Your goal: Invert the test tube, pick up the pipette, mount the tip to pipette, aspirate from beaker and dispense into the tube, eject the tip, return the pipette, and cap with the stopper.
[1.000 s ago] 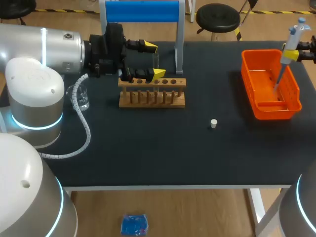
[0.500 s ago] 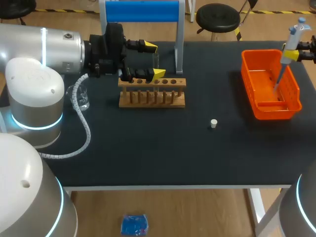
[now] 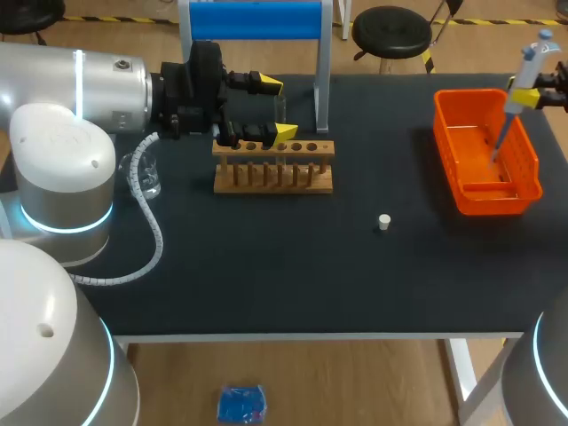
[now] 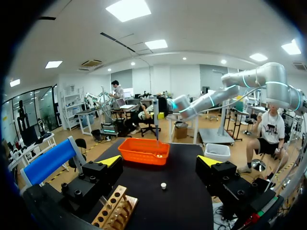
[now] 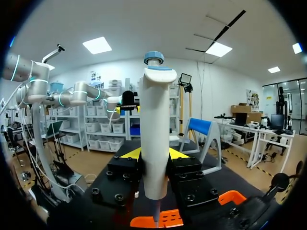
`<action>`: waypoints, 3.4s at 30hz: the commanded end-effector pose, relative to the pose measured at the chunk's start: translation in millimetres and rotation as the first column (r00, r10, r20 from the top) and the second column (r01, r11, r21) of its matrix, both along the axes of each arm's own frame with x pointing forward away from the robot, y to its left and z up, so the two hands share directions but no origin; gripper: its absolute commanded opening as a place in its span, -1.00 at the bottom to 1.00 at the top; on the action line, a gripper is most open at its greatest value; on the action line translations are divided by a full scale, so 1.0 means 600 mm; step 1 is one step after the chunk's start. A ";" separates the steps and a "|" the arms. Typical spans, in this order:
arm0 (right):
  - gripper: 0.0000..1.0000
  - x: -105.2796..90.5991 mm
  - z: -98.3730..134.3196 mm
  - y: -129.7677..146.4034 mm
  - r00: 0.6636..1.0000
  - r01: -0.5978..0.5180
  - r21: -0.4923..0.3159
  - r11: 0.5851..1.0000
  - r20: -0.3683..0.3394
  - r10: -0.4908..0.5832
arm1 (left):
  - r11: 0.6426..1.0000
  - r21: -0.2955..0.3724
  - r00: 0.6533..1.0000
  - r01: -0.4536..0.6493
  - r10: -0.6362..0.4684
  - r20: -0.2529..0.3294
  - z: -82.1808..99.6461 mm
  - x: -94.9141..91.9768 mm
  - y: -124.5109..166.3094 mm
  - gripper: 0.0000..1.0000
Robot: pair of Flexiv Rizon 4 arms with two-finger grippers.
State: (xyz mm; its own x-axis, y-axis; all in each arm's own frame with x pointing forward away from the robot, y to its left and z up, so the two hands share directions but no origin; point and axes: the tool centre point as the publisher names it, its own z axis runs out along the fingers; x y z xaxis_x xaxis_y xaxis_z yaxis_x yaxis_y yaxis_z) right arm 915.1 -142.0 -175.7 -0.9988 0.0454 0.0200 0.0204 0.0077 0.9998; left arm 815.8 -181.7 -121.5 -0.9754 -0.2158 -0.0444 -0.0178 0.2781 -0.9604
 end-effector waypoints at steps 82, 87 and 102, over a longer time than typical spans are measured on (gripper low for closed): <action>-1.00 0.000 -0.014 -0.009 0.997 -0.071 -0.008 0.997 0.021 0.071 | 0.999 0.050 0.999 0.002 0.000 -0.036 0.086 0.136 -0.387 1.00; -1.00 0.000 -0.014 -0.009 0.997 -0.071 -0.008 0.997 0.021 0.071 | 0.999 0.050 0.999 0.002 0.000 -0.036 0.086 0.136 -0.387 1.00; -1.00 0.000 -0.014 -0.009 0.997 -0.071 -0.008 0.997 0.021 0.071 | 0.998 0.058 1.000 -0.015 0.015 -0.010 0.085 0.131 -0.413 1.00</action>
State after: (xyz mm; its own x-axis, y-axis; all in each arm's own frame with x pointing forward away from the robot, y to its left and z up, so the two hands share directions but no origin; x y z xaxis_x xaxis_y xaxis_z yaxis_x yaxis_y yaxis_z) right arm 913.7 -146.1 -184.0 -0.9998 -0.0205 -0.0015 -0.0018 0.0136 0.9999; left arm 895.7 -418.9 -68.4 -0.9764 -0.2119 -0.0419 -0.0309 0.3291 -0.9438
